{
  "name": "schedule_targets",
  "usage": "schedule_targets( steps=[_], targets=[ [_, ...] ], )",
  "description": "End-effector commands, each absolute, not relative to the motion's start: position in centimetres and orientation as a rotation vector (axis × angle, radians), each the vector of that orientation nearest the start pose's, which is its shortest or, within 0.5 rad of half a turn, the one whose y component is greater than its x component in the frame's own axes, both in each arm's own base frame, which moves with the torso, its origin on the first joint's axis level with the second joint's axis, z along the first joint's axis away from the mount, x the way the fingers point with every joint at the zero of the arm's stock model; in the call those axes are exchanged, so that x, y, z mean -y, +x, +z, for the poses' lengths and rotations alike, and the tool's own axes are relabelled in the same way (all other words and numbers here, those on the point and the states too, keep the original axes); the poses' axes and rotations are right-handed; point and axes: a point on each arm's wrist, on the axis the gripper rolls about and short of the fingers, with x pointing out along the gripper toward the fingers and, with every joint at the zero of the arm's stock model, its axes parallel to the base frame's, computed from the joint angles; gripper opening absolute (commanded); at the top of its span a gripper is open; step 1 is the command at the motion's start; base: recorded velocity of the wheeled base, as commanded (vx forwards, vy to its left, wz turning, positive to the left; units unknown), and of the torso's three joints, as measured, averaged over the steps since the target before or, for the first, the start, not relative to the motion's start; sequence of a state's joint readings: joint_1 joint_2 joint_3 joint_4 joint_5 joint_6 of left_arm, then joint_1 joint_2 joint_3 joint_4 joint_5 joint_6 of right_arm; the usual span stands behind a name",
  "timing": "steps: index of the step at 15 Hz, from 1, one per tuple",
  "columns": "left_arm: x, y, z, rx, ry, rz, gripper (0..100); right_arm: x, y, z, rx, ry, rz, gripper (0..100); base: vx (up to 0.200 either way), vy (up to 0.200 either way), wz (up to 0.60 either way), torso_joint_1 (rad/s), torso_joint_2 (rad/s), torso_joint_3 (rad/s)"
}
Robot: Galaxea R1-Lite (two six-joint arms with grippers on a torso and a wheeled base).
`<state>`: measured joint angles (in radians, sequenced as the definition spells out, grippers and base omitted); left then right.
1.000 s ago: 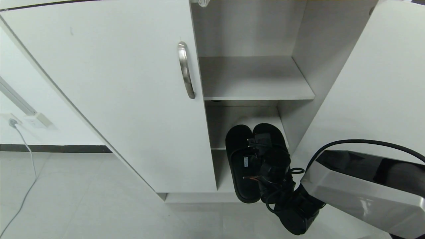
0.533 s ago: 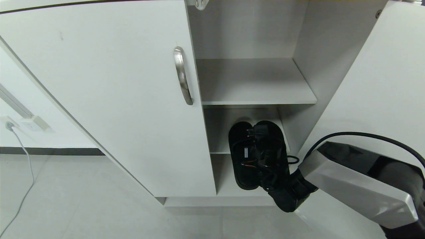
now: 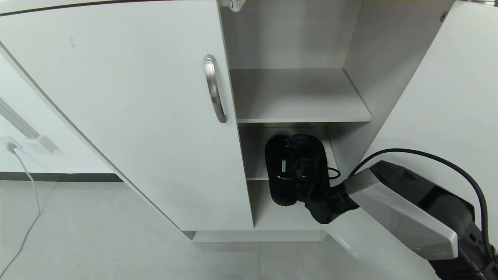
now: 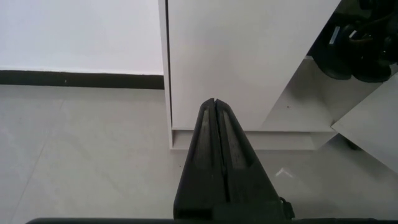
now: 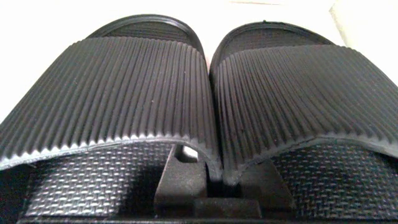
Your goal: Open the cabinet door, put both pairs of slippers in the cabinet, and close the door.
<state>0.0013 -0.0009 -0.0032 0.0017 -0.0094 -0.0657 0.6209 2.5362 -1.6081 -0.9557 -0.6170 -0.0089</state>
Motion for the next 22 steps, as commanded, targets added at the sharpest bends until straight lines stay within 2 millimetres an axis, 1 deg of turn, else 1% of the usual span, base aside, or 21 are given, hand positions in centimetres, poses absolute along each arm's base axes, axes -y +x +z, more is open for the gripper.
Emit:
schedule_targets(
  steps=[1,5,7,9,11,15,16,19,22],
  targets=[
    [0.0,-2.3,7.6,0.001,-0.066,-0.008,0,-28.7,43.9,7.6,0.024,0.007,-0.011,0,0.0,0.0,0.0,0.0,0.0,0.0],
    [0.0,-2.3,7.6,0.001,-0.064,-0.008,0,-28.8,45.3,9.5,0.052,0.026,-0.026,0,0.0,0.0,0.0,0.0,0.0,0.0],
    [0.0,-2.3,7.6,0.001,-0.063,-0.009,0,-28.9,45.9,9.9,0.052,0.025,-0.029,0,0.0,0.0,0.0,0.0,0.0,0.0],
    [0.0,-2.3,7.6,0.001,-0.063,-0.009,0,-29.2,46.5,9.6,0.039,0.016,-0.032,0,0.0,0.0,0.0,0.0,0.0,0.0],
    [0.0,-2.3,7.6,0.001,-0.063,-0.008,0,-29.0,46.8,8.5,0.007,-0.006,-0.037,0,0.0,0.0,0.0,0.0,0.0,0.0],
    [0.0,-2.3,7.6,0.001,-0.063,-0.009,0,-28.8,46.8,8.7,0.005,-0.007,-0.04,0,0.0,0.0,0.0,0.0,0.0,0.0],
    [0.0,-2.3,7.6,0.001,-0.064,-0.008,0,-28.8,46.8,8.7,0.005,-0.006,-0.04,100,0.0,0.0,0.0,0.0,0.0,0.0],
    [0.0,-2.3,7.6,0.001,-0.064,-0.008,0,-28.8,46.7,9.3,0.017,0.003,-0.041,100,0.0,0.0,0.0,0.0,0.0,0.0],
    [0.0,-2.3,7.6,0.001,-0.066,-0.008,0,-28.8,46.4,10.8,0.043,0.021,-0.039,100,0.0,0.0,0.0,0.0,0.0,0.0]
  ],
)
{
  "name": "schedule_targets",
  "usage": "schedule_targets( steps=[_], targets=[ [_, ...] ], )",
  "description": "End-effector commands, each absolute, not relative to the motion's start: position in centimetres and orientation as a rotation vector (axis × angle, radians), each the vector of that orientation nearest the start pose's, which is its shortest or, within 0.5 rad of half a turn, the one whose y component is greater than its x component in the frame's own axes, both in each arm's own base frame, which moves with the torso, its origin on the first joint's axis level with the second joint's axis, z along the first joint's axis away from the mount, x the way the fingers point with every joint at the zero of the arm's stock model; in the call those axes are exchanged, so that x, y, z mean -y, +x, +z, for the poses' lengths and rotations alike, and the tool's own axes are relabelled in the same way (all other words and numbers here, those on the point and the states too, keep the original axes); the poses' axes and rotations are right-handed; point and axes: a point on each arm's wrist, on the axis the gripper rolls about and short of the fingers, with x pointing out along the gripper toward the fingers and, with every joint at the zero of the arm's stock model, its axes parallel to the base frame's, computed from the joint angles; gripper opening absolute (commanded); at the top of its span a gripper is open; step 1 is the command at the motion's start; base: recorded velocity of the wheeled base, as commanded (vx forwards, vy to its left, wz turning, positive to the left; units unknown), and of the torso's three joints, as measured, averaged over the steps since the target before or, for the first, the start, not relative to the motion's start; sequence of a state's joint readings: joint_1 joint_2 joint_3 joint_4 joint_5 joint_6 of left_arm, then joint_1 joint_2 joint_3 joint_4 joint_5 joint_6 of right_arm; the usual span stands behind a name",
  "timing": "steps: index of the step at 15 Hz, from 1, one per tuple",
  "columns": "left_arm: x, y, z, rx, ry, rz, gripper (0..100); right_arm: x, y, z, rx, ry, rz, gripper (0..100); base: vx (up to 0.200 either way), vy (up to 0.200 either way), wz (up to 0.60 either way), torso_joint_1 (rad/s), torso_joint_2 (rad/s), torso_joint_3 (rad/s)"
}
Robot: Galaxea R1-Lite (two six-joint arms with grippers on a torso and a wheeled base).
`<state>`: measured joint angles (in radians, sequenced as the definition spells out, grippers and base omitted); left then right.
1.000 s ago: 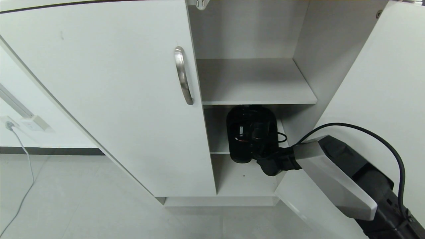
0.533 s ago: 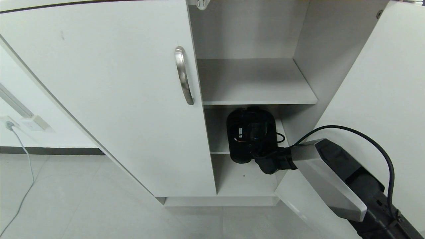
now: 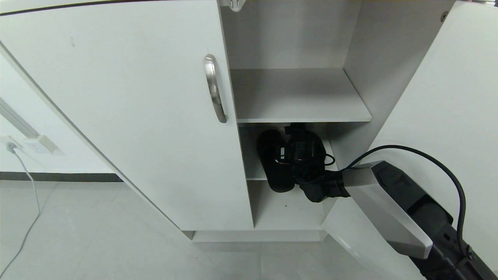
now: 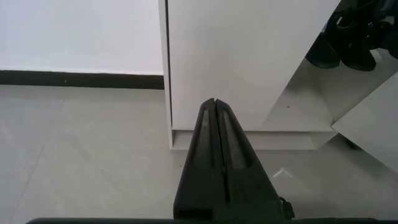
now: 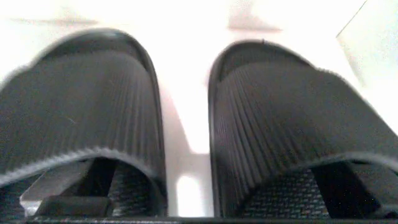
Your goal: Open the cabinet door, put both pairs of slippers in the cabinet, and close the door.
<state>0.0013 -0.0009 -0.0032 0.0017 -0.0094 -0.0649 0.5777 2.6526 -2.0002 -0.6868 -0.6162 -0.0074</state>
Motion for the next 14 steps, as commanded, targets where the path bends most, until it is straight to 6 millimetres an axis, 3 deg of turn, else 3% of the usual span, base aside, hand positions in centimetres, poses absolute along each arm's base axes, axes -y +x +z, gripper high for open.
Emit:
schedule_targets(
  steps=[1,10,14],
  targets=[
    [0.0,-2.3,7.6,0.001,-0.066,-0.008,0,-28.8,46.3,11.0,0.051,0.027,-0.037,100,0.0,0.0,0.0,0.0,0.0,0.0],
    [0.0,-2.3,7.6,0.001,-0.064,-0.006,0,-28.5,45.5,10.5,0.031,0.012,-0.034,100,0.0,0.0,0.0,0.0,0.0,0.0],
    [0.0,-2.3,7.6,0.001,-0.064,-0.006,0,-28.5,43.8,10.0,0.019,0.004,-0.015,100,0.0,0.0,0.0,0.0,0.0,0.0]
  ],
)
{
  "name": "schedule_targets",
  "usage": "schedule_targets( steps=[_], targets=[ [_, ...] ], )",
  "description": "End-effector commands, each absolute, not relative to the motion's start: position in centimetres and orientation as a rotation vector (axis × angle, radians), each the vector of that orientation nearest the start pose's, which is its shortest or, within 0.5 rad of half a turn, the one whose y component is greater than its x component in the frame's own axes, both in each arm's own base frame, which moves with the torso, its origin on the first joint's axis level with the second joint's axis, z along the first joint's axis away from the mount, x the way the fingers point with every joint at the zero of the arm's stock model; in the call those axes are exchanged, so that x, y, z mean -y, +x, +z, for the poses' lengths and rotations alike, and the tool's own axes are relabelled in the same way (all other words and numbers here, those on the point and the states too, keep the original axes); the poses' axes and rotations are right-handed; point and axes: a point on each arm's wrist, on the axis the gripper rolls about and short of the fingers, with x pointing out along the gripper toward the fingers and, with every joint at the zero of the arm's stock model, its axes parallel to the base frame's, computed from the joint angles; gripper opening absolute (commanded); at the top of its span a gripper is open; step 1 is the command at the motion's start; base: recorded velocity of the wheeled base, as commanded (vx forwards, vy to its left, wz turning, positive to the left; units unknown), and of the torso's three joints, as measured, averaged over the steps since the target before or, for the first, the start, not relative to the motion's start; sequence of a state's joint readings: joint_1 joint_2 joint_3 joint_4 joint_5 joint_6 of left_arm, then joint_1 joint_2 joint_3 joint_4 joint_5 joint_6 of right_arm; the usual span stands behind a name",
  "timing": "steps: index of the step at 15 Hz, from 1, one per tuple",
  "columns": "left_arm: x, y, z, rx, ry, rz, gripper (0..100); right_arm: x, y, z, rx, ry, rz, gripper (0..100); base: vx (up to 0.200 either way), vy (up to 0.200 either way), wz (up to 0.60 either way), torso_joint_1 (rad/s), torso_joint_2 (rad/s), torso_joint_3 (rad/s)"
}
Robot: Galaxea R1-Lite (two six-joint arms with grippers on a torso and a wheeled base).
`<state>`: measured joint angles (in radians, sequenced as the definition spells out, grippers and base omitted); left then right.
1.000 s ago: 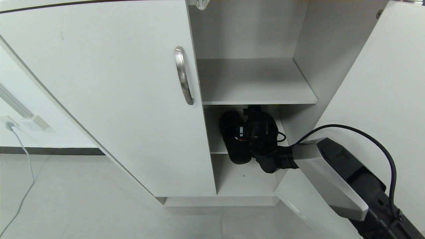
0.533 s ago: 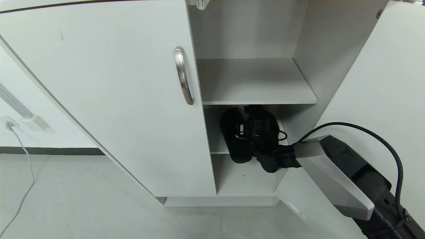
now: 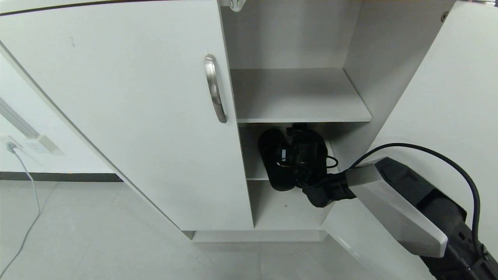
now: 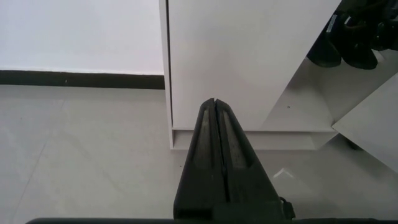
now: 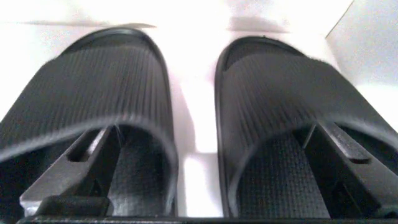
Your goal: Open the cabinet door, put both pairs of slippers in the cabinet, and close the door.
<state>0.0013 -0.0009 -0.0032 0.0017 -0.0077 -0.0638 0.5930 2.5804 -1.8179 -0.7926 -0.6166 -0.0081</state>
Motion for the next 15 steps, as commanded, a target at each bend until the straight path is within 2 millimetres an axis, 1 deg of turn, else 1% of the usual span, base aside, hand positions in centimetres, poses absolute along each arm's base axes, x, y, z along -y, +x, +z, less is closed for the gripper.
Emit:
schedule_targets(
  steps=[1,4,6,7,9,10,11,12,13,15],
  targets=[
    [0.0,-2.3,7.6,0.001,-0.064,-0.006,0,-28.4,43.3,10.1,0.024,0.006,-0.011,100,0.0,0.0,0.0,0.0,0.0,0.0],
    [0.0,-2.3,7.6,0.001,-0.064,-0.006,0,-28.2,41.6,9.5,0.01,-0.004,0.005,100,0.0,0.0,0.0,0.0,0.0,0.0],
    [0.0,-2.3,7.6,0.001,-0.064,-0.006,0,-28.2,40.6,9.8,0.029,0.01,0.017,100,0.0,0.0,0.0,0.0,0.0,0.0],
    [0.0,-2.3,7.6,0.001,-0.064,-0.006,0,-28.2,39.6,10.3,0.037,0.016,0.029,100,0.0,0.0,0.0,0.0,0.0,0.0],
    [0.0,-2.3,7.6,0.001,-0.064,-0.006,0,-28.2,36.9,11.5,0.047,0.024,0.066,100,0.0,0.0,0.0,0.0,0.0,0.0],
    [0.0,-2.3,7.6,0.001,-0.064,-0.006,0,-28.2,35.8,11.7,0.047,0.025,0.09,100,0.0,0.0,0.0,0.0,0.0,0.0],
    [0.0,-2.3,7.6,0.001,-0.064,-0.008,0,-28.1,34.4,11.7,0.042,0.021,0.122,100,0.0,0.0,0.0,0.0,0.0,0.0],
    [0.0,-2.3,7.6,0.001,-0.066,-0.008,0,-28.0,33.7,11.6,0.034,0.014,0.139,100,0.0,0.0,0.0,0.0,0.0,0.0],
    [0.0,-2.3,7.6,0.001,-0.066,-0.008,0,-27.3,31.5,11.1,0.013,-0.001,0.193,100,0.0,0.0,0.0,0.0,0.0,0.0],
    [0.0,-2.3,7.6,0.001,-0.066,-0.008,0,-26.2,28.4,11.0,-0.012,-0.021,0.272,100,0.0,0.0,0.0,0.0,0.0,0.0]
  ],
)
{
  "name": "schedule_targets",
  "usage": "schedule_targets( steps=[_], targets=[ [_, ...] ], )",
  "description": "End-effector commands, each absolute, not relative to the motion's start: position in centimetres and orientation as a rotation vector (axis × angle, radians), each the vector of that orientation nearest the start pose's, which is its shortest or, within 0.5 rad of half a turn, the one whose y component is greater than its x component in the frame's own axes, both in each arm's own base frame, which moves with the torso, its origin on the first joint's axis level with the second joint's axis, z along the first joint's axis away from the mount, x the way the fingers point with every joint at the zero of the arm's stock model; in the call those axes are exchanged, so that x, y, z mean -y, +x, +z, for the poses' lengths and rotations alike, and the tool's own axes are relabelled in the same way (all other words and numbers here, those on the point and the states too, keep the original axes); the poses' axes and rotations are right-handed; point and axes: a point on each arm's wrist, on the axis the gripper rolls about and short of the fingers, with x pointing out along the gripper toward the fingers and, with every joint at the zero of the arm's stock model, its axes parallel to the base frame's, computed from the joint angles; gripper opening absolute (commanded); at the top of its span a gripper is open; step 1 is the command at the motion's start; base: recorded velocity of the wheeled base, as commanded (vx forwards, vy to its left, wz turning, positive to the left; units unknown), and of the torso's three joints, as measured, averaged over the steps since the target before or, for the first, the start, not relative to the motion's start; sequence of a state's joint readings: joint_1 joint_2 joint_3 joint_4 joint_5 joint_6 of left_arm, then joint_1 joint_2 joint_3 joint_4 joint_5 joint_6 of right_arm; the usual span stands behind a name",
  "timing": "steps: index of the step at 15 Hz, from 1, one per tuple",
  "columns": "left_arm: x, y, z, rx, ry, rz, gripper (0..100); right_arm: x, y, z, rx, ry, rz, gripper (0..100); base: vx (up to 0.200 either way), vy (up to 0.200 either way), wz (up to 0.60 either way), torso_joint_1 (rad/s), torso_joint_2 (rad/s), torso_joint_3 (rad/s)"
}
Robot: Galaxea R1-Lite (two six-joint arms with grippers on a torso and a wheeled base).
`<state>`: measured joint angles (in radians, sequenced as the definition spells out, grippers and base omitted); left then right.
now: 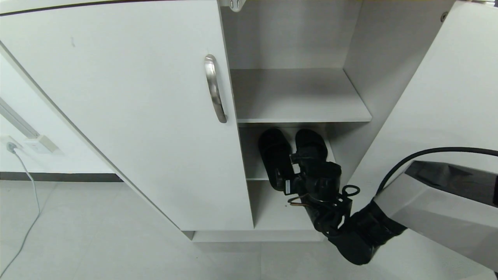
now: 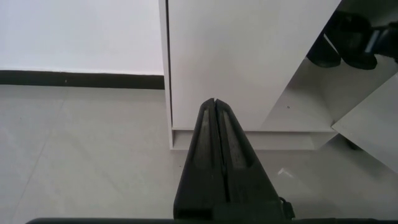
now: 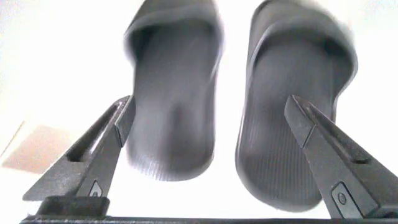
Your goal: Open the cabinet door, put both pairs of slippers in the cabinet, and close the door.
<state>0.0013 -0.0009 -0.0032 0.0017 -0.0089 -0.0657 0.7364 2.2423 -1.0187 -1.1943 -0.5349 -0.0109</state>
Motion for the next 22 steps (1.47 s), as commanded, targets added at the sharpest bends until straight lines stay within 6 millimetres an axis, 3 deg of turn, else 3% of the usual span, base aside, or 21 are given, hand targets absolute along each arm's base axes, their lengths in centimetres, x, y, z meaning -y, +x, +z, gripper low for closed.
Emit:
schedule_targets(
  steps=[1,5,8,22],
  targets=[
    [0.0,-2.3,7.6,0.001,-0.066,-0.008,0,-25.9,26.8,10.8,-0.035,-0.039,0.301,100,0.0,0.0,0.0,0.0,0.0,0.0],
    [0.0,-2.3,7.6,0.001,-0.066,-0.008,0,-26.2,24.8,10.4,-0.051,-0.051,0.339,100,0.0,0.0,0.0,0.0,0.0,0.0],
    [0.0,-2.3,7.6,0.001,-0.066,-0.008,0,-26.3,24.7,10.4,-0.051,-0.052,0.342,100,-0.2,0.0,0.0,0.004,0.0,0.001],
    [0.0,-2.3,7.6,0.0,-0.066,-0.009,0,-26.3,24.2,10.1,-0.063,-0.062,0.35,100,0.0,0.0,0.0,0.0,0.0,0.029]
  ],
)
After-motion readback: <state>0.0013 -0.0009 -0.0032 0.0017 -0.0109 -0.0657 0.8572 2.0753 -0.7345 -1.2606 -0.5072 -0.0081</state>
